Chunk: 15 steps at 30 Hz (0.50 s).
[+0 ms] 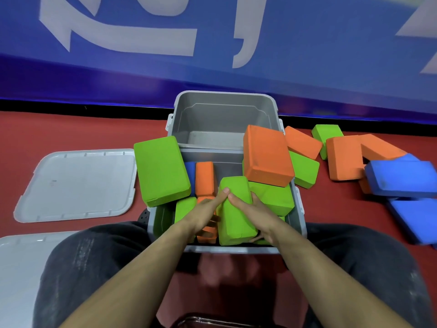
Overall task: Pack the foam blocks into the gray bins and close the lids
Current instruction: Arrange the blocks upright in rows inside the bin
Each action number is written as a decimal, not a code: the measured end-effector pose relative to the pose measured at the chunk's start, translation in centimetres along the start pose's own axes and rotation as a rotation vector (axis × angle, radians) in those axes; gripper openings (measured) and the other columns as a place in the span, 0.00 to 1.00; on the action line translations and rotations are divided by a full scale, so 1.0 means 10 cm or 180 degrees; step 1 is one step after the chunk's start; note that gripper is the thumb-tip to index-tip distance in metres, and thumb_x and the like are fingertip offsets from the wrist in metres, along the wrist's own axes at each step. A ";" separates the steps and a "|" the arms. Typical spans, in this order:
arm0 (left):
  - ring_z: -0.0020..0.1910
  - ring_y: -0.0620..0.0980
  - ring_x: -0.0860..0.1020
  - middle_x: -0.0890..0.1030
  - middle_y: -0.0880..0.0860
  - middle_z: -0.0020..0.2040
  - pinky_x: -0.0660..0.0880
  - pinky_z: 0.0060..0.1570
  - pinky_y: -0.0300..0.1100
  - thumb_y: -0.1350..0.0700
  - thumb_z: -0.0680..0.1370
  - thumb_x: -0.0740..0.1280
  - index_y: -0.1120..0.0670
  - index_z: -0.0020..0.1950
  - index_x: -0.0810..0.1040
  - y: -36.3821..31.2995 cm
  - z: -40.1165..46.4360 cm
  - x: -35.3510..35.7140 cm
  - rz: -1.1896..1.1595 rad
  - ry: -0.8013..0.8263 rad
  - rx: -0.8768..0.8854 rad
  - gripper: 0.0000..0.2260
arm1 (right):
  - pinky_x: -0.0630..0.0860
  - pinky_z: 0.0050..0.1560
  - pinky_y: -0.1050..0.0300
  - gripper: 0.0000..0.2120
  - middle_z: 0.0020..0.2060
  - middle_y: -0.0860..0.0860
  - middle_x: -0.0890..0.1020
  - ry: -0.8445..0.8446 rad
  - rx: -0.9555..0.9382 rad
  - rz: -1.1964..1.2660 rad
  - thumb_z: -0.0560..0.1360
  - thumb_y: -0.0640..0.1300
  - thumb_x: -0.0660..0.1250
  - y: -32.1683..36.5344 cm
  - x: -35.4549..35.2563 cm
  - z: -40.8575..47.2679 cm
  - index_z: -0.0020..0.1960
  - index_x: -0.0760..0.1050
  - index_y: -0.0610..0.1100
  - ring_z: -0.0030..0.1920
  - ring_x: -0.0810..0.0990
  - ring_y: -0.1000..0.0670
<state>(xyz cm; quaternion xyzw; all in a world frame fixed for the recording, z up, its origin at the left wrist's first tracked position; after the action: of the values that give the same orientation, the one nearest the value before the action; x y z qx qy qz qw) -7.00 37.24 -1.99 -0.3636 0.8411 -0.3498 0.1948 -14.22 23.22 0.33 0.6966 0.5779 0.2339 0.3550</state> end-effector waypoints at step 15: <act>0.66 0.56 0.76 0.77 0.55 0.67 0.70 0.67 0.49 0.30 0.70 0.70 0.54 0.73 0.67 -0.26 0.09 -0.36 0.0797 -0.1291 0.0417 0.40 | 0.65 0.69 0.35 0.32 0.72 0.67 0.68 0.0482 0.0146 0.0149 0.76 0.75 0.54 -0.18 0.20 0.10 0.76 0.65 0.65 0.73 0.64 0.56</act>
<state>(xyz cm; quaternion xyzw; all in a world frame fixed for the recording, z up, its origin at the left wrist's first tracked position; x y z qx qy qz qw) -2.82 38.22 -0.46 -0.3059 0.7989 -0.2965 0.4247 -14.17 25.06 -1.89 0.6983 0.5918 0.2809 0.2886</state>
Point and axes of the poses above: each hand's wrist, its own z-axis towards the middle knuckle, its own x-axis out of the palm, y = z × x, the point moved 3 cm from there along z, towards the middle knuckle
